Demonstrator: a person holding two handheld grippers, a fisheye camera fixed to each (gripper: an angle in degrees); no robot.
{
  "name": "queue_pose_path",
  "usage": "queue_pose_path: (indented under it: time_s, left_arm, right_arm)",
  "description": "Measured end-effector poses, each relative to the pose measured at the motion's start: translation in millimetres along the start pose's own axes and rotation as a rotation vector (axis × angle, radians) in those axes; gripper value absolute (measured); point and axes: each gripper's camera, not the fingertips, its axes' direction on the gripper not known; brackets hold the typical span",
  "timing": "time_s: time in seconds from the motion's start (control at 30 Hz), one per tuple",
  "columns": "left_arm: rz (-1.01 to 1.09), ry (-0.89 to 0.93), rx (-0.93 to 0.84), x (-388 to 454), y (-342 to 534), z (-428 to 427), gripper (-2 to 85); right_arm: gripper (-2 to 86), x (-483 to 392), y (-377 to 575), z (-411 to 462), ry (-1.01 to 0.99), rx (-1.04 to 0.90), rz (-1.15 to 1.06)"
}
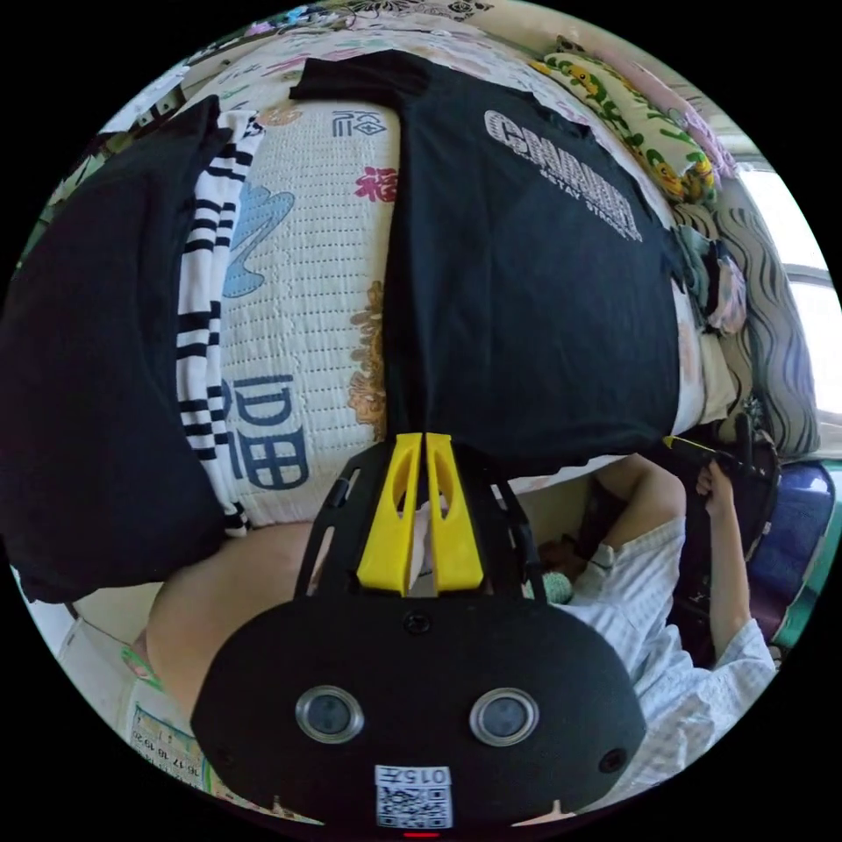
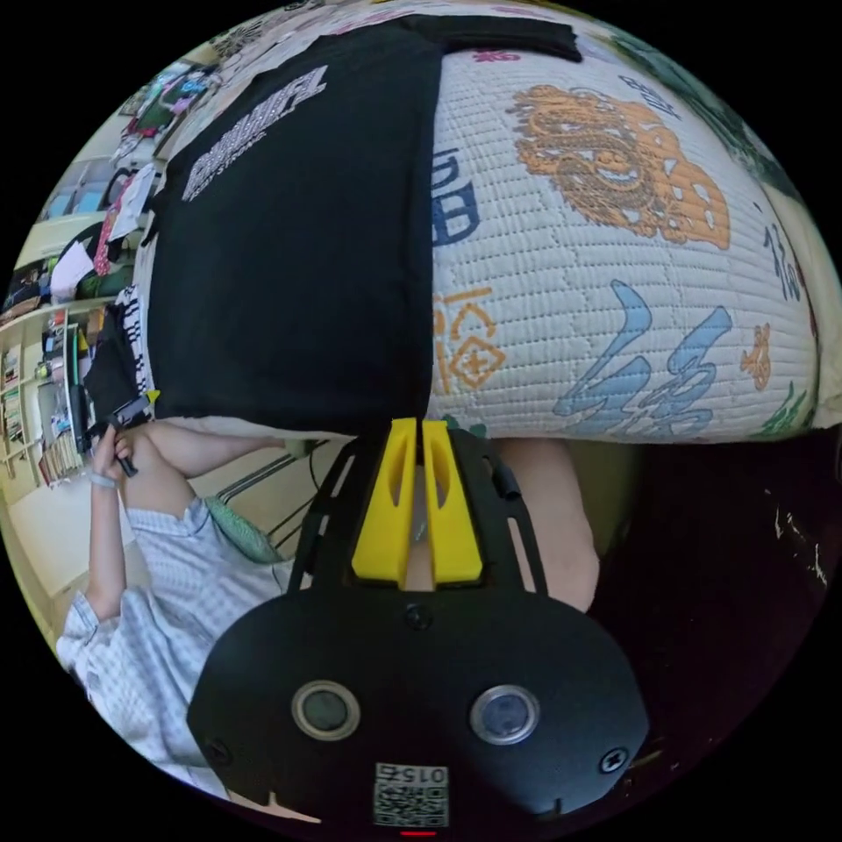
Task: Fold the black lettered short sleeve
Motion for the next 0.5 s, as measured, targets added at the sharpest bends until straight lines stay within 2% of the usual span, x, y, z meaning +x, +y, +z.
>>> queue_pose_path:
  time_s: [0.1, 0.2, 0.27, 0.37, 0.5]
  left_arm:
    - [0.034, 0.001, 0.070, 5.2, 16.2, -16.3, -0.4]
    - [0.056, -0.050, 0.058, 8.4, 18.1, -12.1, -0.7]
    - [0.041, -0.072, 0.014, 6.5, 12.8, 7.7, -0.7]
    - [0.012, -0.119, -0.143, 2.4, 0.8, 62.2, -0.4]
    - [-0.012, -0.035, -0.172, -11.1, 1.9, 79.5, 2.3]
  right_arm:
    - [-0.5, 7.4, 19.9, -35.8, -0.076, 0.039, -0.004]
    - [-0.7, 9.5, 30.2, -58.5, -0.103, 0.053, 0.000]
    - [-0.6, 5.9, 29.6, -59.2, -0.085, 0.029, 0.011]
    - [-0.2, -3.3, 26.3, -51.9, -0.044, -0.017, 0.046]
    - [1.0, -12.5, 33.7, -67.0, -0.070, -0.008, 0.090]
